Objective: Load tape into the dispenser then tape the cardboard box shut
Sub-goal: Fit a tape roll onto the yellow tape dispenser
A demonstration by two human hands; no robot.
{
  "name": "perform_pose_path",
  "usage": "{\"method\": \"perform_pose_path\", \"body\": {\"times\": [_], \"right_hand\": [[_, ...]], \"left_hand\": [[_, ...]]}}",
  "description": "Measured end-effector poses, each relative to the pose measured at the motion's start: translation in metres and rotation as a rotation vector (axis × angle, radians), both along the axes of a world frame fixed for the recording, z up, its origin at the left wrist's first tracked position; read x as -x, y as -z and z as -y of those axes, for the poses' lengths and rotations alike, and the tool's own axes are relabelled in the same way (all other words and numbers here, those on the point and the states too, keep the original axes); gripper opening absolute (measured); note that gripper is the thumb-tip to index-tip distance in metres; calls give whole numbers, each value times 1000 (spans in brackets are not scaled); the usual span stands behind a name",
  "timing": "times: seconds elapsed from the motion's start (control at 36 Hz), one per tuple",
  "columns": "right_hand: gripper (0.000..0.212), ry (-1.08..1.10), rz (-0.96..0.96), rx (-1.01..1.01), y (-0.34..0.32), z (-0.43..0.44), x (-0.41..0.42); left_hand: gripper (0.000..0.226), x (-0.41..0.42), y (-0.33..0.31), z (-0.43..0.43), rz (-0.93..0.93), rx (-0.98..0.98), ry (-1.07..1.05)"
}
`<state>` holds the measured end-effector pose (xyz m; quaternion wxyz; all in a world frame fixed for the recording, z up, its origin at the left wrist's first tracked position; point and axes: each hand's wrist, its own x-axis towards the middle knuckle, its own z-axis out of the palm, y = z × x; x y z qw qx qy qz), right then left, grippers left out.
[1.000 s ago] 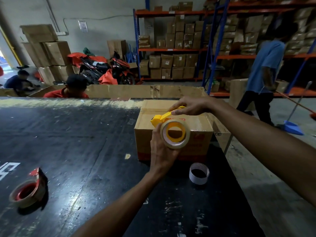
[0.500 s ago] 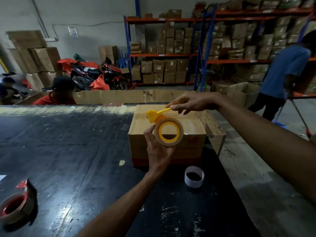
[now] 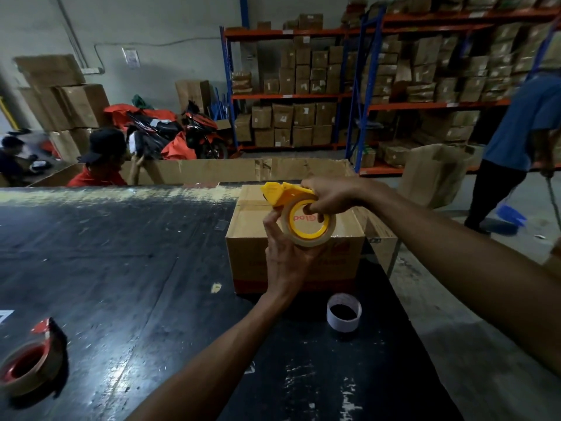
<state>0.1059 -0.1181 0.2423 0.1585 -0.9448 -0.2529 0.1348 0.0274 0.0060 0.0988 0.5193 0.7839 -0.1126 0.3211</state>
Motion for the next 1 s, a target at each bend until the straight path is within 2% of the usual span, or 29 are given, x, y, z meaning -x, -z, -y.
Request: {"method": "perform_pose_path", "body": {"times": [0.25, 0.36, 0.44, 0.53, 0.67, 0.81, 1.0], "right_hand": [[12, -40, -95, 21, 4, 8, -12], [11, -18, -99, -1, 7, 7, -13], [11, -12, -115, -34, 9, 1, -13], [16, -10, -117, -70, 12, 1, -14], [23, 17, -164, -95, 17, 6, -18], [13, 29, -182, -84, 21, 10, -19], [24, 57, -190, -41, 27, 16, -22]], "left_hand": [[87, -1, 5, -34, 33, -176, 170], [99, 3, 5, -34, 49, -202, 176], [108, 7, 4, -25, 59, -190, 135], [108, 7, 0, -23, 54, -172, 108], [108, 2, -2, -35, 73, -285, 129], [107, 2, -4, -47, 50, -385, 184], [102, 2, 0, -49, 59, -439, 210]]}}
